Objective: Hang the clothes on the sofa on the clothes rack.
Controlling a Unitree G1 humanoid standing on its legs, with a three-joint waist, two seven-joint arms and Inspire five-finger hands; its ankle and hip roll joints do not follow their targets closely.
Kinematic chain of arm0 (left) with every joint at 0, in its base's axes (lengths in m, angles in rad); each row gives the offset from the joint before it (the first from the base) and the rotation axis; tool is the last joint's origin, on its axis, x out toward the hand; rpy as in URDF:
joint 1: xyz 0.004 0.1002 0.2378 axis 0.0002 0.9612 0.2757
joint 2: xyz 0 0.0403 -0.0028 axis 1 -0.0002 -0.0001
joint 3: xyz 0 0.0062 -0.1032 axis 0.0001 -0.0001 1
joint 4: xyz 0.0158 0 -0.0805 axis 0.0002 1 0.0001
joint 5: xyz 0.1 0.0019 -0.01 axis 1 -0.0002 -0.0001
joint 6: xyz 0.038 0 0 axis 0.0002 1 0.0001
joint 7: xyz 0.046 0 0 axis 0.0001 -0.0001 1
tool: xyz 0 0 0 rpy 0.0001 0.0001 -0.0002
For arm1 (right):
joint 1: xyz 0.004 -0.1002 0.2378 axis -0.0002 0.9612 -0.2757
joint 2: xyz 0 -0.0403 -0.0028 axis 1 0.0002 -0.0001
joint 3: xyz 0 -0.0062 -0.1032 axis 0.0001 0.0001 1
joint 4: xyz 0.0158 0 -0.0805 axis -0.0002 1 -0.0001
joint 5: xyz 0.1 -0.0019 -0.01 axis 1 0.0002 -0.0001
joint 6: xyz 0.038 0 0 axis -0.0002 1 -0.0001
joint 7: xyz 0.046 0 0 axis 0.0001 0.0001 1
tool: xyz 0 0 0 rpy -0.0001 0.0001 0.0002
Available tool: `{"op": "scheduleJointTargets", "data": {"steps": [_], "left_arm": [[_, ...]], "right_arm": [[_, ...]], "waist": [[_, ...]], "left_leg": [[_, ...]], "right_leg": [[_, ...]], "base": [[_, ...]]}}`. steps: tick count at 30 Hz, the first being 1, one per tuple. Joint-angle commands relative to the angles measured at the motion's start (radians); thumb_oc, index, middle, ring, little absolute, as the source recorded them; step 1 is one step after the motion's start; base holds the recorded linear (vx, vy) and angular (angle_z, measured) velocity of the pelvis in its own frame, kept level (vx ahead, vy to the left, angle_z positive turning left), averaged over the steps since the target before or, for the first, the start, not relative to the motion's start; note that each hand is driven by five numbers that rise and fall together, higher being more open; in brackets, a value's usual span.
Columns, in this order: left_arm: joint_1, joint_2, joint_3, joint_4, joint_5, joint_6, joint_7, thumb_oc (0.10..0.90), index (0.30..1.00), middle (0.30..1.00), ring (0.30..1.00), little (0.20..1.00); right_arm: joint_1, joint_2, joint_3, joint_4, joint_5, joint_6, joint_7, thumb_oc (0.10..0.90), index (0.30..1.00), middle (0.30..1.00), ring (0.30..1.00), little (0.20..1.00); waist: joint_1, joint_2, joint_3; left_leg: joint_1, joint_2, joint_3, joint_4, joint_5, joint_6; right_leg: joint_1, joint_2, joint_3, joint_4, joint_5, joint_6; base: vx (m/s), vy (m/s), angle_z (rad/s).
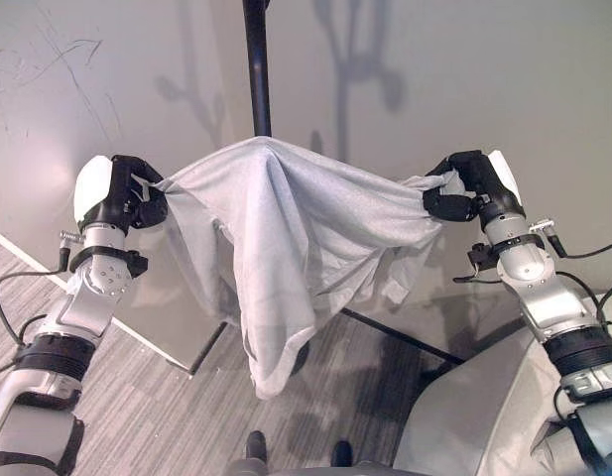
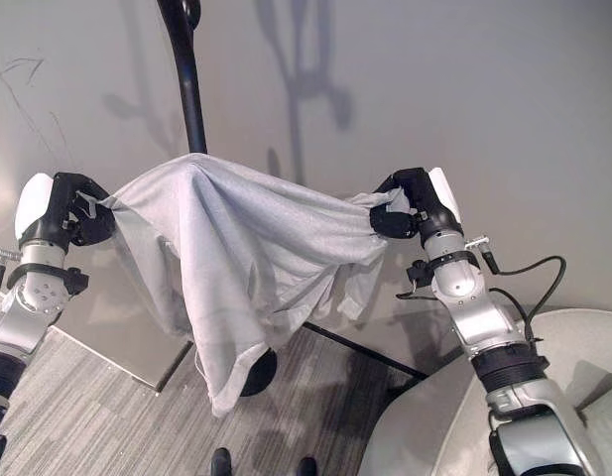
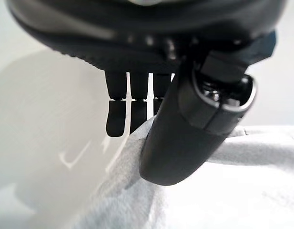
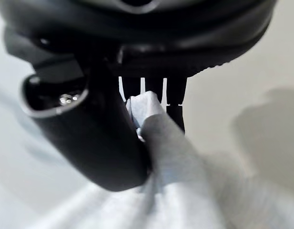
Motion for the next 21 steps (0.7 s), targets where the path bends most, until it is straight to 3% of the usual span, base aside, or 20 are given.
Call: {"op": "scheduleJointTargets", "data": {"steps": [1,2,7,13,16,18,21], "left_arm": [[-0.101,0.083,0.009,0.034,-0.04,-0.033,0.015,0.491,0.436,0.436,0.436,0.436],[-0.069,0.045,0.031,0.023,-0.081,-0.041,0.006,0.8,0.9,0.9,0.9,0.9],[0.007,-0.018,0.078,-0.013,-0.175,-0.058,-0.027,0.8,0.9,0.9,0.9,0.9],[0.188,-0.122,0.186,-0.085,-0.278,-0.082,-0.085,0.8,0.9,0.9,0.9,0.9],[0.283,-0.196,0.227,-0.077,-0.344,-0.077,-0.111,0.8,0.9,0.9,0.9,0.9],[0.341,-0.241,0.235,-0.047,-0.325,-0.067,-0.135,0.8,0.9,0.9,0.9,0.9],[0.392,-0.29,0.216,0.008,-0.326,-0.051,-0.166,0.8,0.9,0.9,0.9,0.9]], "right_arm": [[-0.151,-0.105,-0.016,-0.032,-0.043,-0.089,-0.056,0.8,0.9,0.9,0.9,0.9],[-0.134,-0.098,-0.043,-0.045,-0.026,-0.093,-0.055,0.8,0.9,0.9,0.9,0.9],[-0.083,-0.089,-0.094,-0.062,0.047,-0.1,-0.038,0.8,0.9,0.9,0.9,0.9],[0.122,-0.05,-0.217,-0.088,0.062,-0.083,0.024,0.8,0.9,0.9,0.9,0.9],[0.25,0.066,-0.258,-0.049,0.078,-0.077,0.033,0.8,0.9,0.9,0.9,0.9],[0.334,0.161,-0.246,0.005,0.085,-0.066,0.055,0.8,0.9,0.9,0.9,0.9],[0.42,0.237,-0.205,0.075,0.075,-0.043,0.088,0.8,0.9,0.9,0.9,0.9]], "waist": [[0.03,-0.048,-0.066],[0.029,-0.048,-0.064],[0.025,-0.045,-0.062],[0.019,-0.037,-0.058],[0.019,-0.03,-0.053],[0.018,-0.025,-0.045],[0.015,-0.02,-0.038]], "left_leg": [[0.083,0.032,0.045,0.009,-0.153,-0.023],[0.086,0.031,0.045,0.009,-0.154,-0.021],[0.089,0.029,0.046,0.009,-0.156,-0.02],[0.09,0.024,0.042,0.009,-0.162,-0.013],[0.088,0.02,0.039,0.009,-0.163,-0.008],[0.089,0.018,0.04,0.009,-0.166,-0.007],[0.084,0.015,0.039,0.009,-0.163,-0.004]], "right_leg": [[0.044,-0.132,-0.069,0.009,-0.017,0.123],[0.046,-0.133,-0.07,0.009,-0.017,0.121],[0.049,-0.135,-0.066,0.009,-0.016,0.119],[0.051,-0.138,-0.069,0.009,-0.017,0.116],[0.051,-0.143,-0.075,0.009,-0.016,0.113],[0.055,-0.143,-0.08,0.009,-0.017,0.112],[0.052,-0.148,-0.086,0.009,-0.013,0.111]], "base": [[0.04,-0.011,0.01],[0.03,-0.011,0.01],[0.01,-0.002,0.0],[0.02,-0.001,-0.01],[0.0,0.0,0.0],[0.0,0.0,0.0],[0.0,0.0,0.0]]}}
